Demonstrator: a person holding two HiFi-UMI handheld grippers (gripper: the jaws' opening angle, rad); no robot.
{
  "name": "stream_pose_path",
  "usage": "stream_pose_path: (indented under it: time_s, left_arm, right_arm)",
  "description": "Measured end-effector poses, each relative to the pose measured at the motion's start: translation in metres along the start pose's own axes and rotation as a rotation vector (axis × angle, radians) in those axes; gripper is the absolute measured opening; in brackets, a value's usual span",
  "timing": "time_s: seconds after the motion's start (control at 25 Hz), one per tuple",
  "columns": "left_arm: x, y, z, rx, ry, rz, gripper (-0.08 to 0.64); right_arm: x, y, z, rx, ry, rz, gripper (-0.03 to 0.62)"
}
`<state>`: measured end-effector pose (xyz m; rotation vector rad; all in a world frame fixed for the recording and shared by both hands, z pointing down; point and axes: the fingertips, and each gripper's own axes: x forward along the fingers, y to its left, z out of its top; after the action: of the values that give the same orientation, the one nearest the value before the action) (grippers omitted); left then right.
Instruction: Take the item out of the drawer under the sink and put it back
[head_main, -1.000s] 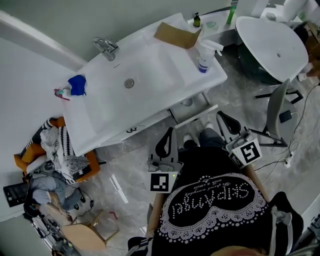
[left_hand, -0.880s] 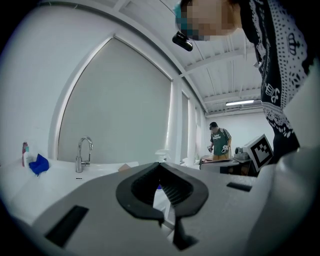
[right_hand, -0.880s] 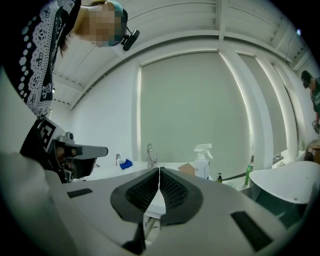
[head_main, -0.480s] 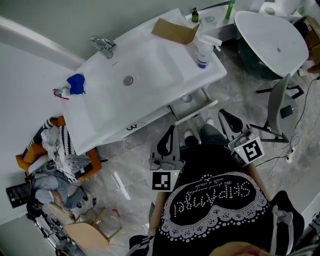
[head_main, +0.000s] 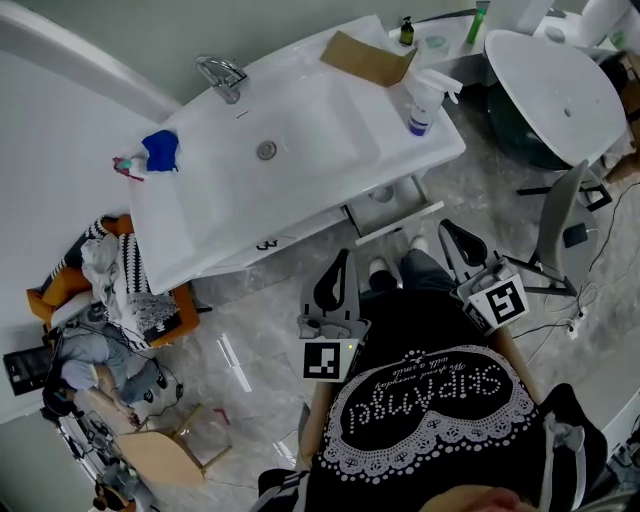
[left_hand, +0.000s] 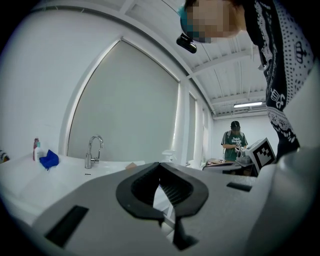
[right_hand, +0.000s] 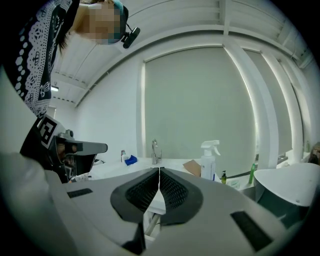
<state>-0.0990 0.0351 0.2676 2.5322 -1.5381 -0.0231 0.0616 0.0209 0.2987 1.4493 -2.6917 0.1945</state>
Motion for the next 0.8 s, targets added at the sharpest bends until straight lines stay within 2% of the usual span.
stream_pose_path:
  time_s: [0.32,0.48,0.8]
  left_arm:
    - [-0.008,0.001,-0.005,-0.028,0.021,0.013,0.005]
    - [-0.01,-0.003,-0.008,-0.046,0.033,0.02,0.006]
    - [-0.01,-0.004,-0.009,-0.076,0.029,0.07,0.005]
  right_arm:
    - [0.001,0.002,0.0,-0.056,0.049,0.006,0.02]
    - [0.002,0.004,-0.008,-0.092,0.084,0.04,0.02]
    - [0.009,0.006,-0.012,-0.082,0.086,0.102,0.02]
